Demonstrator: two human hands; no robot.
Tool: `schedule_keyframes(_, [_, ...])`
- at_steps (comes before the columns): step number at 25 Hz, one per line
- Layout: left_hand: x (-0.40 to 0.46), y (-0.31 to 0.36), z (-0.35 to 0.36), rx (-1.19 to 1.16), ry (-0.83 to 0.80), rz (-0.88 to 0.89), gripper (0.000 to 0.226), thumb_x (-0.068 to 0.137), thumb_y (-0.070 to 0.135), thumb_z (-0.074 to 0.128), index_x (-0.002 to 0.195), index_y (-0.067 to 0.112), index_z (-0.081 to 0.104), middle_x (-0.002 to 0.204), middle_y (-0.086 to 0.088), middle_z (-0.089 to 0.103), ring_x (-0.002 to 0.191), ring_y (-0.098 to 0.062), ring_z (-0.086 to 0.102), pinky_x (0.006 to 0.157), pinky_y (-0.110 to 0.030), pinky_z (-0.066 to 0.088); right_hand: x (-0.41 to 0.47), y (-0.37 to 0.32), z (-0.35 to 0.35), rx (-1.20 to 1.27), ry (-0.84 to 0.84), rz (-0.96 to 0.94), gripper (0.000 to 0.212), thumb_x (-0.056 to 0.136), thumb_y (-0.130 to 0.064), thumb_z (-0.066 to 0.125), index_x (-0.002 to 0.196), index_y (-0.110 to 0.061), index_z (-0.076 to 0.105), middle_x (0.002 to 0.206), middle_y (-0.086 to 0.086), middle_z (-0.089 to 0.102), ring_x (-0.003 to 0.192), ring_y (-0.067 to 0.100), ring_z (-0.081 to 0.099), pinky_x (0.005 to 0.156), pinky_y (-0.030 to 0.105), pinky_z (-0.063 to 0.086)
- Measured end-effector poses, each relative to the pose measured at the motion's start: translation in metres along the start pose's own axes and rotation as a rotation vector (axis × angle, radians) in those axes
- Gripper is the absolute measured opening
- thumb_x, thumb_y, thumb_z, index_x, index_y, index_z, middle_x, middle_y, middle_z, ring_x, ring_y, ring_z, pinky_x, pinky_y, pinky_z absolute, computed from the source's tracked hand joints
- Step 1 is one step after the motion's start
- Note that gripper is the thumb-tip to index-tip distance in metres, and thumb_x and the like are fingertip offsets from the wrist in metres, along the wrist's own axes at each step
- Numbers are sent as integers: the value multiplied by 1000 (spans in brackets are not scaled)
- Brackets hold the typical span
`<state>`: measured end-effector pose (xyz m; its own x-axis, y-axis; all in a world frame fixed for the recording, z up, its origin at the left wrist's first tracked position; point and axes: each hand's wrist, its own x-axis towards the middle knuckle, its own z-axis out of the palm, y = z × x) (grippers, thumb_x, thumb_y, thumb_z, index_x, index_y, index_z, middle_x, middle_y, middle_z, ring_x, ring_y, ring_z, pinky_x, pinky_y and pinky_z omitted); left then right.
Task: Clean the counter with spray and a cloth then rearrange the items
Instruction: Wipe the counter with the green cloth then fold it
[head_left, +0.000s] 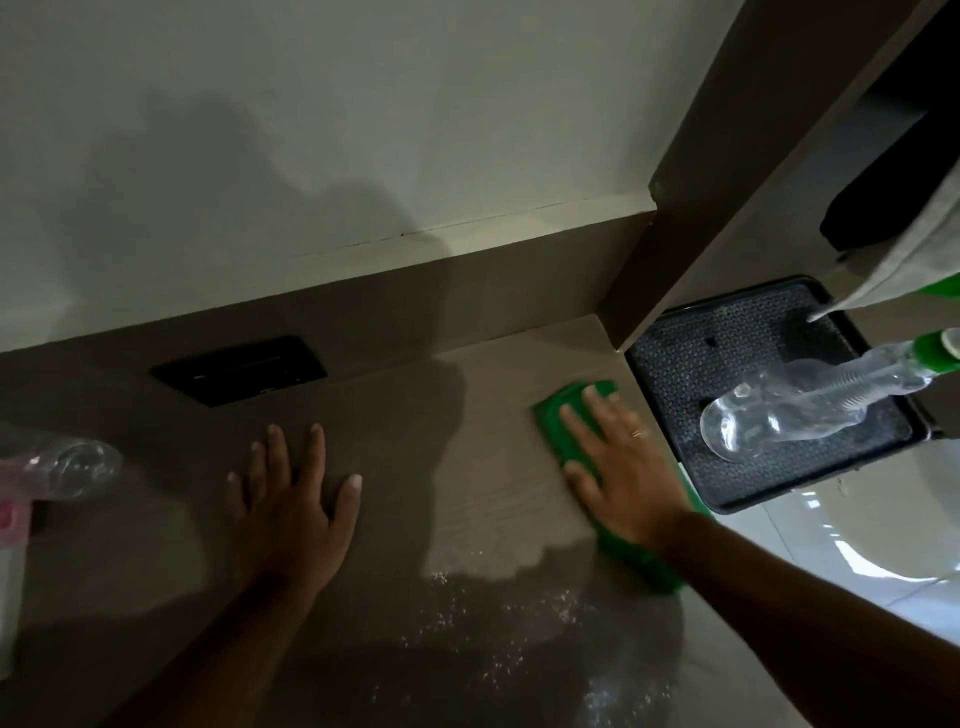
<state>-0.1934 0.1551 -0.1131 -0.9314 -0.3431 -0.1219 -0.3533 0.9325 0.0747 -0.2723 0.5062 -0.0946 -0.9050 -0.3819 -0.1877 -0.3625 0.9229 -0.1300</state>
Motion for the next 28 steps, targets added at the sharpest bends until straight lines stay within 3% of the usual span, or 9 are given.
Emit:
schedule_keyframes(2, [-1, 1, 0, -4, 2, -4, 78, 88, 66, 16, 156, 28, 16, 163, -17, 10, 150, -34, 8, 119, -54, 7, 33, 3, -4, 3, 74, 280, 64, 94, -52, 27, 154, -29, 19, 162, 12, 13, 148, 35, 13, 121, 46, 14])
schedule_keyframes(4, [-2, 1, 2, 2, 1, 6, 77, 89, 66, 16, 155, 28, 16, 163, -17, 11, 149, -34, 8, 118, -54, 8, 76, -36, -7, 63, 78, 385, 64, 96, -49, 21, 155, -27, 12, 163, 12, 8, 149, 36, 7, 121, 45, 9])
schedule_keyframes(9, [-1, -2, 4, 7, 6, 4, 77, 88, 66, 17, 155, 28, 20, 162, -17, 15, 148, -36, 12, 117, -57, 13, 44, -157, 2, 11, -54, -24, 61, 98, -48, 23, 155, -28, 11, 163, 9, 7, 149, 34, 6, 120, 48, 9])
schedule_keyframes(12, [-2, -3, 2, -3, 3, 15, 76, 88, 65, 19, 155, 29, 19, 162, -18, 15, 148, -36, 12, 117, -57, 12, -46, -132, 9, -30, -69, -229, 61, 96, -50, 33, 153, -33, 18, 162, 5, 14, 148, 28, 15, 117, 45, 12])
schedule_keyframes(15, [-2, -2, 2, -25, -1, 26, 75, 90, 65, 21, 155, 29, 16, 162, -18, 12, 149, -36, 10, 117, -57, 11, -63, -52, 10, -54, -12, 64, 61, 96, -49, 28, 153, -33, 13, 162, 6, 10, 148, 33, 17, 120, 47, 16])
schedule_keyframes(18, [-2, -2, 3, -26, -16, 35, 74, 91, 64, 25, 155, 29, 15, 162, -18, 11, 149, -36, 9, 117, -57, 9, -27, -80, 10, 28, 92, 387, 62, 95, -46, 21, 154, -29, 17, 162, 11, 13, 148, 36, 14, 120, 47, 14])
schedule_keyframes(23, [-3, -2, 3, -63, 7, 53, 72, 90, 60, 33, 154, 27, 24, 161, -20, 16, 148, -37, 14, 117, -58, 9, -93, -230, 40, 26, -37, -4, 63, 94, -44, 37, 153, -30, 22, 161, 10, 21, 147, 36, 18, 117, 50, 11])
schedule_keyframes(25, [-4, -1, 1, -68, -8, 64, 72, 91, 61, 31, 154, 27, 22, 161, -20, 14, 148, -36, 11, 118, -57, 7, -153, -215, 47, 25, -23, -60, 67, 88, -47, 46, 151, -33, 26, 159, 7, 26, 146, 32, 25, 117, 50, 19])
schedule_keyframes(28, [-3, -2, 0, -56, -16, 87, 73, 91, 62, 27, 155, 27, 17, 161, -21, 12, 149, -37, 9, 118, -58, 7, -202, -114, 45, -8, -5, 217, 67, 92, -53, 33, 153, -39, 10, 162, 3, 6, 150, 31, 11, 121, 43, 4])
